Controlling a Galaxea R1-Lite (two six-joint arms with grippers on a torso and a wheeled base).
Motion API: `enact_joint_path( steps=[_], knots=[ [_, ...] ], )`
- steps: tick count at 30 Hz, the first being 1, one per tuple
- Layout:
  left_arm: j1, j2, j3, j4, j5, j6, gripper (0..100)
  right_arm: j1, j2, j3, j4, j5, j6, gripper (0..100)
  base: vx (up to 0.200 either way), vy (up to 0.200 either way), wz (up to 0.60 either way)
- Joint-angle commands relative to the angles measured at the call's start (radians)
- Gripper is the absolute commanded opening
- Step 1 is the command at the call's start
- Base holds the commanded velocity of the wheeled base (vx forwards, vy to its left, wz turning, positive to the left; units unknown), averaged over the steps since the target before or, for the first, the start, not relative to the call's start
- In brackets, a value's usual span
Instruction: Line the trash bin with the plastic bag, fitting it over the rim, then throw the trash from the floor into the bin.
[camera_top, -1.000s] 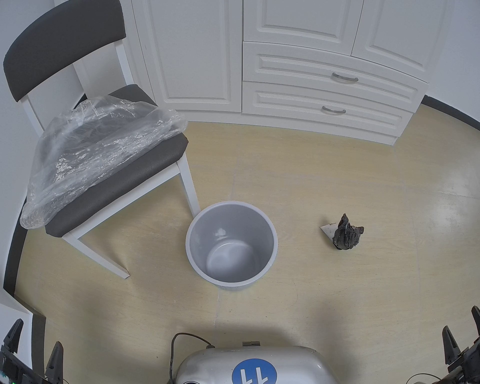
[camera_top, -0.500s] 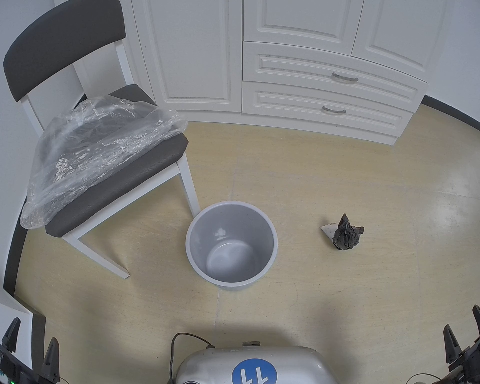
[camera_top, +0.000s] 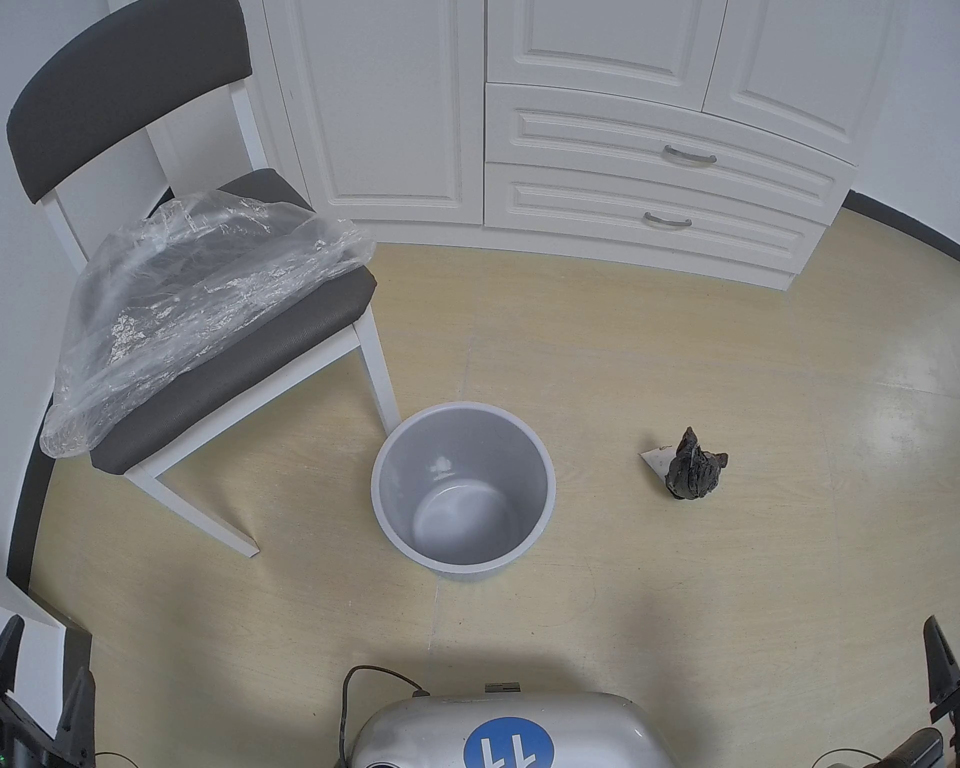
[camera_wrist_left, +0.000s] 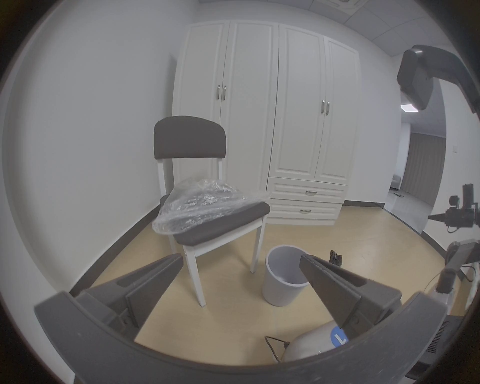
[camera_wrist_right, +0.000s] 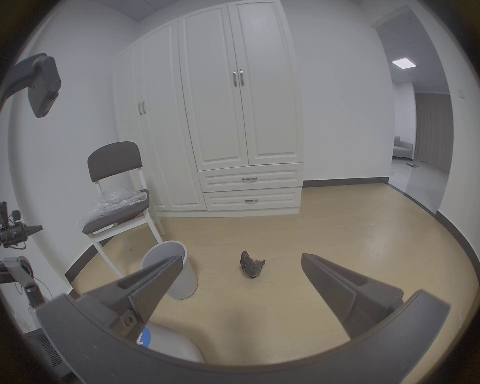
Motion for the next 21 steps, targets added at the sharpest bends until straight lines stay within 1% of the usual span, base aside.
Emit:
enact_joint_path(
  steps=[1, 3, 4, 7, 10, 11, 14, 15, 19, 21],
  knots=[
    [0.0, 0.072, -0.097, 0.019, 0.03, 0.025, 100, 0.016, 0.156, -0.067, -0.102, 0.011, -0.024, 100, 0.0, 0.0, 0.0],
    [0.002, 0.112, -0.117, 0.024, 0.062, 0.025, 100, 0.009, 0.185, -0.071, -0.127, 0.011, -0.03, 100, 0.0, 0.0, 0.0],
    [0.002, 0.135, -0.125, 0.025, 0.091, 0.027, 100, 0.006, 0.197, -0.073, -0.13, 0.011, -0.035, 100, 0.0, 0.0, 0.0],
    [0.0, 0.141, -0.115, 0.039, 0.15, 0.055, 100, 0.0, 0.195, -0.054, -0.119, 0.006, -0.036, 100, 0.0, 0.0, 0.0],
    [-0.003, 0.146, -0.125, 0.076, 0.17, 0.076, 100, -0.01, 0.205, -0.053, -0.121, 0.005, -0.036, 100, 0.0, 0.0, 0.0],
    [-0.006, 0.164, -0.143, 0.094, 0.177, 0.091, 100, -0.011, 0.235, -0.08, -0.125, 0.003, -0.038, 100, 0.0, 0.0, 0.0],
    [-0.006, 0.164, -0.143, 0.094, 0.177, 0.091, 100, -0.011, 0.235, -0.08, -0.125, 0.003, -0.038, 100, 0.0, 0.0, 0.0],
    [0.003, 0.287, -0.214, 0.107, 0.199, 0.2, 100, -0.01, 0.344, -0.197, -0.121, 0.003, -0.064, 100, 0.0, 0.0, 0.0],
    [0.003, 0.358, -0.243, 0.107, 0.262, 0.294, 100, -0.01, 0.436, -0.244, -0.127, 0.003, -0.176, 100, 0.0, 0.0, 0.0],
    [0.003, 0.371, -0.247, 0.108, 0.28, 0.334, 100, -0.01, 0.467, -0.272, -0.122, 0.011, -0.2, 100, 0.0, 0.0, 0.0]
  ],
)
